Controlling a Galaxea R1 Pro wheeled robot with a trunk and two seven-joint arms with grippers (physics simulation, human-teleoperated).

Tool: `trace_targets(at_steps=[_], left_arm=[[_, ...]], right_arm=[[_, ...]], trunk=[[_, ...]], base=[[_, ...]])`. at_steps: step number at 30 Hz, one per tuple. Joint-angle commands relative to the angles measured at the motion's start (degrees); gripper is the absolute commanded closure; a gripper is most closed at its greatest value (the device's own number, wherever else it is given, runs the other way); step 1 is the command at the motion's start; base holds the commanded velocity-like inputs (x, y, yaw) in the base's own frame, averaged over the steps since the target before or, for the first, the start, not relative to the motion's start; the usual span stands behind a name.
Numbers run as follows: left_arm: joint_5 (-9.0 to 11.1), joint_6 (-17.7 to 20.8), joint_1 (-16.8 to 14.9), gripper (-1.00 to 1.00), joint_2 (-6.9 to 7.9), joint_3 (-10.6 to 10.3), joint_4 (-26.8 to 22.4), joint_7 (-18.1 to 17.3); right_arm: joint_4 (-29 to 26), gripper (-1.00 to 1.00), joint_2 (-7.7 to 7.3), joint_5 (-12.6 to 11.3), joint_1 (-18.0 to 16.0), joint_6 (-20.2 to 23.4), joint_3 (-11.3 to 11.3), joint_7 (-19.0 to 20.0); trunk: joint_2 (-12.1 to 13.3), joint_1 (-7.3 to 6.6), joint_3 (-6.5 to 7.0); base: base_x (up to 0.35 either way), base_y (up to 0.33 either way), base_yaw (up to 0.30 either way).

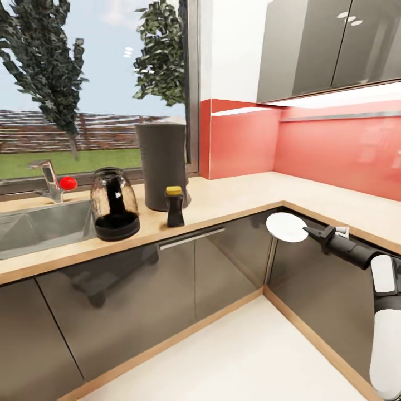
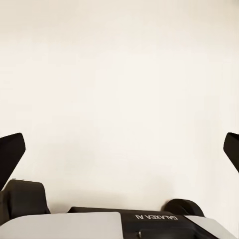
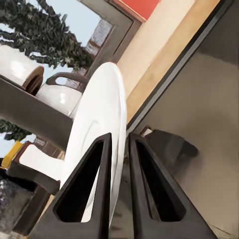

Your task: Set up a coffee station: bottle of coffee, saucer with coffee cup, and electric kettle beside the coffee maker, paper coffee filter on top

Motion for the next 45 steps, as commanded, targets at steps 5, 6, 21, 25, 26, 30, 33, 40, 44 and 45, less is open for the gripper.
trace_targets(at_steps=[5, 6, 21, 25, 26, 30, 33, 40, 44, 45], left_arm=[[0.61, 0.44, -0.04, -1.0, -0.06, -0.47, -0.01, -0.15], [0.61, 0.44, -0.04, -1.0, -0.06, -0.45, -0.01, -0.15], [0.61, 0.44, -0.04, -1.0, -0.73, -0.43, -0.01, -0.15], [0.61, 0.44, -0.04, -1.0, -0.75, -0.43, -0.01, -0.15], [0.61, 0.44, -0.04, -1.0, -0.76, -0.43, -0.01, -0.15], [0.61, 0.49, -0.04, -1.0, -0.77, -0.48, -0.01, -0.15], [0.61, 0.52, -0.04, -1.0, -0.77, -0.47, -0.01, -0.15], [0.61, 0.53, -0.04, -1.0, -0.77, -0.5, -0.01, -0.15], [0.61, 0.56, -0.04, -1.0, -0.77, -0.51, -0.01, -0.14], [0.61, 0.57, -0.04, -1.0, -0.77, -0.51, -0.01, -0.13]], right_arm=[[-0.19, 1.0, 0.18, -0.1, -0.66, 0.24, -0.07, -4.67], [-0.21, 1.0, 0.28, -0.18, -1.4, 0.26, -0.06, -5.96], [-0.2, 1.0, 1.56, -0.31, -10.11, 0.38, 0.03, -10.46], [-0.12, 1.0, 2.56, -0.32, -11.66, 0.38, 0.03, -12.4], [-0.1, 1.0, 3.04, -0.32, -12.15, 0.39, 0.03, -13.6], [-0.08, 1.0, 5.61, -0.33, -13.22, 0.33, 0.01, -18.3], [-0.04, 1.0, 7.08, -0.33, -13.74, 0.35, -0.02, -19.56], [0.01, 1.0, 7.97, -0.33, -13.93, 0.38, -0.05, -20.13], [0.01, 1.0, 8.04, -0.32, -13.94, 0.39, -0.07, -20.16], [0.01, 1.0, 8.05, -0.32, -13.94, 0.39, -0.07, -20.16]], trunk=[[-0.03, -0.01, -0.06], [-0.03, -0.01, -0.06], [-0.03, -0.01, -0.06], [-0.03, -0.01, -0.06], [-0.03, -0.01, -0.06], [-0.03, -0.01, -0.06], [-0.03, -0.01, -0.06], [-0.03, -0.01, -0.06], [-0.03, -0.01, -0.06], [-0.03, -0.01, -0.06]], base=[[0.0, -0.014, 0.27], [0.0, -0.004, 0.273], [0.0, -0.001, 0.073], [0.0, 0.0, 0.0], [0.0, 0.0, 0.0], [0.0, -0.036, 0.035], [0.0, -0.191, 0.186], [0.001, -0.069, 0.242], [0.063, -0.163, 0.1], [0.119, -0.244, 0.034]])
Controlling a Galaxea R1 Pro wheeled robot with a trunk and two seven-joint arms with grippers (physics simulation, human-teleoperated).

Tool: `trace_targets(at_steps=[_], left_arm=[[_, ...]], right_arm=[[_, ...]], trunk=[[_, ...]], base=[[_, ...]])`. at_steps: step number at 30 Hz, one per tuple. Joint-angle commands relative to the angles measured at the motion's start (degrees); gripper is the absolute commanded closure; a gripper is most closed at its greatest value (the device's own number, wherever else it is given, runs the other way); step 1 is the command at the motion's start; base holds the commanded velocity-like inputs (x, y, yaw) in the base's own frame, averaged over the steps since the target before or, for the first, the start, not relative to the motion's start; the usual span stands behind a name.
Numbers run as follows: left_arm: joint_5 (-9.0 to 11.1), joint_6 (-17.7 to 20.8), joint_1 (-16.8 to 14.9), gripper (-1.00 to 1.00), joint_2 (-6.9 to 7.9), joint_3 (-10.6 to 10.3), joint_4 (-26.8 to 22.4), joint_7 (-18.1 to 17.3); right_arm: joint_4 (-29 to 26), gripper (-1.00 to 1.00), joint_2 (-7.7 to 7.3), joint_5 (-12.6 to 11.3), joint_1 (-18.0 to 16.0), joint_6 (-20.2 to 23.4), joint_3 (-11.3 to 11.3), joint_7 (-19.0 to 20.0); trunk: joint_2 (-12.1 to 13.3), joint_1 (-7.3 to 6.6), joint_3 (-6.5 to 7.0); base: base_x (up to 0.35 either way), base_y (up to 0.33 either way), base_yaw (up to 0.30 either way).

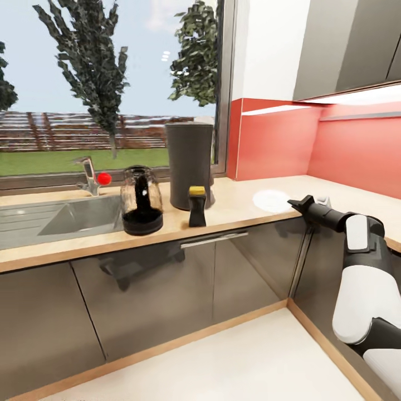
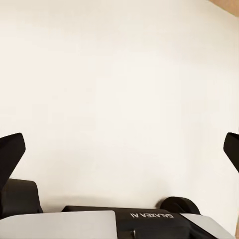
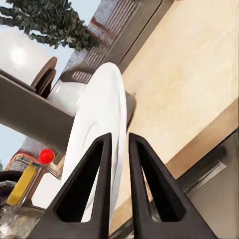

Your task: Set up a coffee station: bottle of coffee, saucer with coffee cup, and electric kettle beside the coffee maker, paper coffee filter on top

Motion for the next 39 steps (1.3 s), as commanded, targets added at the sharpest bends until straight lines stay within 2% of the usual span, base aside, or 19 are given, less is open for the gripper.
trace_targets(at_steps=[1, 8, 17, 27, 35, 39], left_arm=[[0.61, 0.44, -0.03, -1.0, 0.03, -0.45, -0.03, -0.16], [0.61, 0.48, -0.03, -1.0, 0.01, -0.46, -0.03, -0.19], [0.61, 0.48, -0.03, -1.0, 0.01, -0.44, -0.03, -0.19], [0.61, 0.48, -0.03, -1.0, -0.02, -0.46, -0.03, -0.18], [0.61, 0.48, -0.03, -1.0, -0.02, -0.46, -0.03, -0.19], [0.61, 0.48, -0.03, -1.0, -0.03, -0.46, -0.03, -0.19]], right_arm=[[0.02, 1.0, 0.01, 0.34, -0.06, 0.27, -0.18, 0.74], [0.02, 1.0, 0.17, 0.41, -0.06, 0.27, -0.17, 0.66], [1.17, 1.0, 0.72, 0.46, -0.06, 0.27, -0.17, 0.56], [1.25, 1.0, 0.75, 0.45, -0.06, 0.27, -0.25, 0.56], [1.3, 1.0, 0.75, 0.5, -0.06, 0.27, -0.26, 0.56], [1.32, 1.0, 0.75, 0.46, -0.06, 0.27, -0.31, 0.61]], trunk=[[-0.03, 0.0, -0.06], [-0.03, 0.0, -0.06], [-0.03, 0.0, -0.06], [-0.03, 0.0, -0.06], [-0.03, 0.0, -0.06], [-0.03, 0.0, -0.06]], base=[[0.126, -0.253, 0.027], [0.139, -0.261, 0.098], [0.041, -0.077, 0.247], [0.14, -0.252, 0.084], [0.016, -0.028, 0.258], [0.001, -0.124, 0.074]])
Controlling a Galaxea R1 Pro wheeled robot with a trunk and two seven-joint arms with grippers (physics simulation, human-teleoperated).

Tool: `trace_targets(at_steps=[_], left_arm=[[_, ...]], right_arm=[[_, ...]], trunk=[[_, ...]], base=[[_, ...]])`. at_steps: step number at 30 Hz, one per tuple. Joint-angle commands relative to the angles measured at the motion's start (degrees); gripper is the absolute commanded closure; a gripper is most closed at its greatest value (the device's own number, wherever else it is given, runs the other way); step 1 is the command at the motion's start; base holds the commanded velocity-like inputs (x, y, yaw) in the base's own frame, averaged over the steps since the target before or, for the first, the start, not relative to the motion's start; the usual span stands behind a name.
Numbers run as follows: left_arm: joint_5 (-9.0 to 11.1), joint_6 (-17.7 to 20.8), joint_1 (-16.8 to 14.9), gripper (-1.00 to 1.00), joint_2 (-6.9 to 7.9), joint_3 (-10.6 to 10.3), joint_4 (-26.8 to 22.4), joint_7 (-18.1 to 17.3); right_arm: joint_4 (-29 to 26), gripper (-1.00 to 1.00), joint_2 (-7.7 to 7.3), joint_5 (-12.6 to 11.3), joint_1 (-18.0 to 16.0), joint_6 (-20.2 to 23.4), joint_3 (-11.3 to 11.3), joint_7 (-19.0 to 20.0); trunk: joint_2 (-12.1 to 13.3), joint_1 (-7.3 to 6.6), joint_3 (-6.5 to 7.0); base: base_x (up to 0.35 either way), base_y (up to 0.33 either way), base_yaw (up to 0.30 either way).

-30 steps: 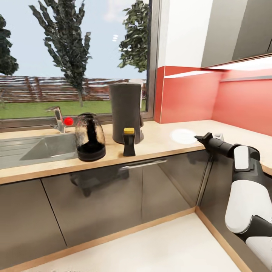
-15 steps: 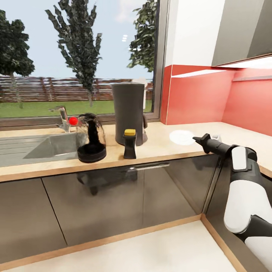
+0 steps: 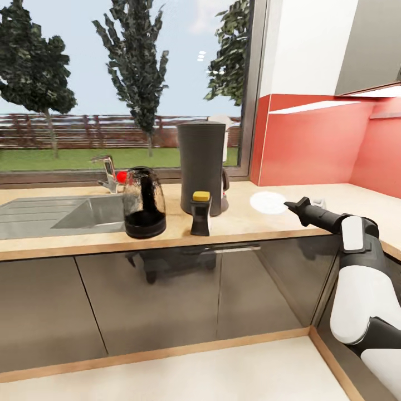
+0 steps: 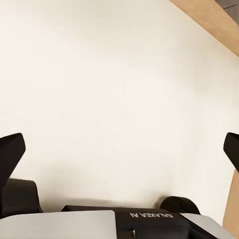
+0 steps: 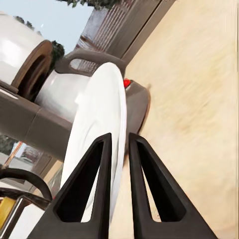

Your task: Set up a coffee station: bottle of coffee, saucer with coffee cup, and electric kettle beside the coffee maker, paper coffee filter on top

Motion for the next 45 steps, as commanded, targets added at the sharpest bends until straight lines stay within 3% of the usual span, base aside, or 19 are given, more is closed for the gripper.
trace_targets(at_steps=[1, 7, 12, 14, 45], left_arm=[[0.61, 0.44, -0.03, -1.0, 0.05, -0.46, -0.03, -0.17], [0.61, 0.44, -0.03, -1.0, 0.03, -0.46, -0.03, -0.17], [0.61, 0.44, -0.03, -1.0, 0.07, -0.44, -0.03, -0.17], [0.61, 0.44, -0.03, -1.0, 0.06, -0.45, -0.03, -0.17], [0.61, 0.44, -0.03, -1.0, 0.07, -0.42, -0.03, -0.17]], right_arm=[[0.02, 1.0, 0.02, 0.36, -0.07, 0.27, -0.21, 0.74], [2.53, 1.0, 0.04, 0.57, -0.07, 0.23, -0.12, 0.62], [4.86, 1.0, 0.96, 0.38, -0.07, 0.03, -0.06, -7.51], [4.95, 1.0, 1.19, 0.35, -0.07, 0.01, -0.06, -8.31], [5.49, 1.0, 1.86, 0.39, -0.07, 0.01, -0.09, -9.32]], trunk=[[-0.03, 0.0, -0.06], [-0.03, 0.0, -0.06], [-0.03, 0.0, -0.06], [-0.03, 0.0, -0.06], [-0.03, 0.0, -0.06]], base=[[0.0, -0.095, 0.015], [0.0, -0.021, 0.003], [0.0, -0.001, 0.0], [0.0, 0.0, 0.0], [0.091, -0.014, 0.0]])
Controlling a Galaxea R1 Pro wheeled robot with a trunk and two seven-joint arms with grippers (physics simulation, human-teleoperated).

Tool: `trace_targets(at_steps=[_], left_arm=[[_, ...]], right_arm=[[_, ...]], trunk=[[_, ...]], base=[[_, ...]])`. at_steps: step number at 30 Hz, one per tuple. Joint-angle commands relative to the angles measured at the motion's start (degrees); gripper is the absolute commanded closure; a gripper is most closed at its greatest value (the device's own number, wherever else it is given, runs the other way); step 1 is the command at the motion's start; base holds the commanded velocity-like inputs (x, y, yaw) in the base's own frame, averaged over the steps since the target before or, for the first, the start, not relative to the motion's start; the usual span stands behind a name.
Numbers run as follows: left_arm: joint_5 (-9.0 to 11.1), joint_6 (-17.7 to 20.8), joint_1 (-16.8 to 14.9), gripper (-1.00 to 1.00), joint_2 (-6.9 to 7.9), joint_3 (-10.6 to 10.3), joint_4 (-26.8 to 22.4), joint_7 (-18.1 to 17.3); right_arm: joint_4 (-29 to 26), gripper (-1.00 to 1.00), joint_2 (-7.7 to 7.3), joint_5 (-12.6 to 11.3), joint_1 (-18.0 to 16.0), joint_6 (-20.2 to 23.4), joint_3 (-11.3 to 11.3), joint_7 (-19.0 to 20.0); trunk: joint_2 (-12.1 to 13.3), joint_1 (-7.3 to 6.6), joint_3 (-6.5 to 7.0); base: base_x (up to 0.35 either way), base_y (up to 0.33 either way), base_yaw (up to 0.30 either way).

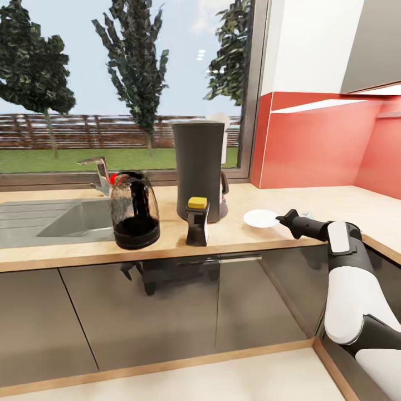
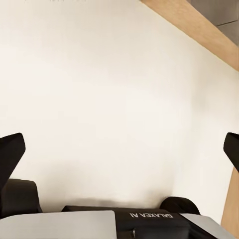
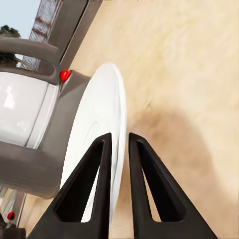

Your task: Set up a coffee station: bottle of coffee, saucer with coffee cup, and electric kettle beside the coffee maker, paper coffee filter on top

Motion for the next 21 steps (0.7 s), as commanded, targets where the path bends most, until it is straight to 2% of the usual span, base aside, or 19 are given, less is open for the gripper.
trace_targets(at_steps=[1, 10, 15, 21], left_arm=[[0.61, 0.43, -0.02, -1.0, 0.03, -0.43, -0.04, -0.15], [0.61, 0.43, -0.02, -1.0, 0.03, -0.41, -0.04, -0.15], [0.61, 0.43, -0.02, -1.0, 0.03, -0.44, -0.04, -0.15], [0.61, 0.43, -0.02, -1.0, 0.01, -0.45, -0.04, -0.15]], right_arm=[[0.12, 1.0, 0.03, 0.39, -0.07, 0.28, -0.22, 0.73], [1.86, 1.0, 0.03, 0.54, -0.07, 0.19, -0.12, 0.6], [1.92, 1.0, 0.04, 0.47, -0.07, 0.13, 0.05, -1.94], [1.93, 1.0, 0.06, 0.42, -0.07, 0.11, 0.15, -2.55]], trunk=[[-0.03, 0.01, -0.06], [-0.03, 0.01, -0.06], [-0.03, 0.01, -0.06], [-0.03, 0.01, -0.06]], base=[[0.114, -0.001, 0.0], [0.114, 0.014, 0.0], [0.048, 0.01, 0.0], [0.062, 0.001, 0.0]])
